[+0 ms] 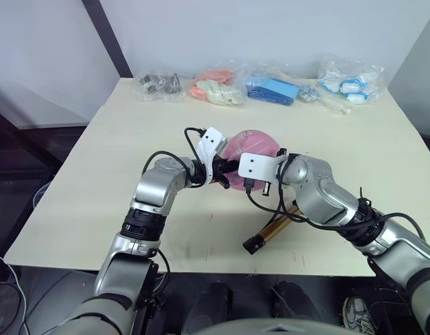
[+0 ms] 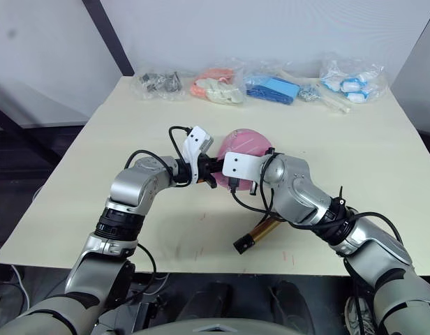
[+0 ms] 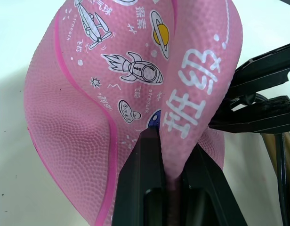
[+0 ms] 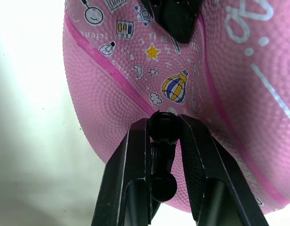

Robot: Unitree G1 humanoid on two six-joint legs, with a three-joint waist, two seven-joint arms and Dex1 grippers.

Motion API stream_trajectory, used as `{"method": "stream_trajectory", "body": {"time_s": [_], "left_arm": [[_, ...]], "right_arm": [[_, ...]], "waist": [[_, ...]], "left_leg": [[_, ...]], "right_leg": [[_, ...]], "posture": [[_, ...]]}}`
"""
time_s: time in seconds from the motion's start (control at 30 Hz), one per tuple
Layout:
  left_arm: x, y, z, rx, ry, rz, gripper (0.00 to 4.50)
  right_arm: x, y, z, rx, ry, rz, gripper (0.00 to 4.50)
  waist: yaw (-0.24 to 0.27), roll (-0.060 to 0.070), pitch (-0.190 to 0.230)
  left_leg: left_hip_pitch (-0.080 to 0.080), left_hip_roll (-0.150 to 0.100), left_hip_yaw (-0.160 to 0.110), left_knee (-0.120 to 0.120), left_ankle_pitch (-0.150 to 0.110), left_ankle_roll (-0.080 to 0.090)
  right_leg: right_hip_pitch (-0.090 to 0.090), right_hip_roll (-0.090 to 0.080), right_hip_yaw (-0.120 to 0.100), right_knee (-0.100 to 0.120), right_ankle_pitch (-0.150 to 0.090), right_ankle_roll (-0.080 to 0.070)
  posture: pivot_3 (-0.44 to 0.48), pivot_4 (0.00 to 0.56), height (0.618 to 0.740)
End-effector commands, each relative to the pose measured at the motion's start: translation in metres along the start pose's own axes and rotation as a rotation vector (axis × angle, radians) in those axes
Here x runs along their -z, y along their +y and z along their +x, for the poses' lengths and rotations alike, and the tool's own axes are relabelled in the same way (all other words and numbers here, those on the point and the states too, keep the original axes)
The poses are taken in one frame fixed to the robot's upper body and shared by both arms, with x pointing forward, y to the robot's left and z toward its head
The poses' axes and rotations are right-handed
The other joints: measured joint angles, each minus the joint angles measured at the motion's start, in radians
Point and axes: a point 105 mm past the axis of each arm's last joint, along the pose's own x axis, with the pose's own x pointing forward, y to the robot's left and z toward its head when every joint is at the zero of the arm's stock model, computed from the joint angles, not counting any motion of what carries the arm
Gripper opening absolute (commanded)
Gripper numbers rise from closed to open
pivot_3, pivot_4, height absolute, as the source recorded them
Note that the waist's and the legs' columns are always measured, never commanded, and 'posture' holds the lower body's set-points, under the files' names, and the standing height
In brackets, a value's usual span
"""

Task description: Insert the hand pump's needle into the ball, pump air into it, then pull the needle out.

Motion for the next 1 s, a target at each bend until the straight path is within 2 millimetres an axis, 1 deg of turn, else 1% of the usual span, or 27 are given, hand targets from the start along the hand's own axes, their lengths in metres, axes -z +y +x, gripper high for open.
{"method": "stream_trajectory", "body": {"time_s": [0.03, 0.43, 1.0], "left_arm": [[0.017, -0.009, 0.006, 0.051, 0.057, -0.044, 0.00], [0.017, -0.007, 0.006, 0.047, 0.057, -0.047, 0.00], [0.017, -0.007, 0.006, 0.047, 0.057, -0.050, 0.00]], "right_arm": [[0.069, 0.024, 0.019, -0.087, 0.257, 0.105, 0.35], [0.085, 0.027, 0.027, -0.097, 0.307, 0.109, 0.35], [0.105, 0.034, 0.030, -0.123, 0.368, 0.106, 0.35]], "waist": [[0.000, 0.000, 0.000], [-0.006, 0.001, -0.003], [-0.007, 0.003, -0.011]], "left_leg": [[0.000, 0.000, 0.000, 0.000, 0.000, 0.000], [0.002, 0.000, 0.000, 0.000, 0.000, 0.000], [0.002, 0.000, 0.000, -0.001, 0.000, 0.001]], "right_leg": [[0.000, 0.000, 0.000, 0.000, 0.000, 0.000], [0.002, 0.000, 0.000, 0.000, 0.000, 0.001], [0.002, 0.000, 0.000, 0.000, -0.001, 0.001]], "posture": [[0.000, 0.150, 0.736], [0.000, 0.150, 0.736], [0.000, 0.150, 0.736]]}}
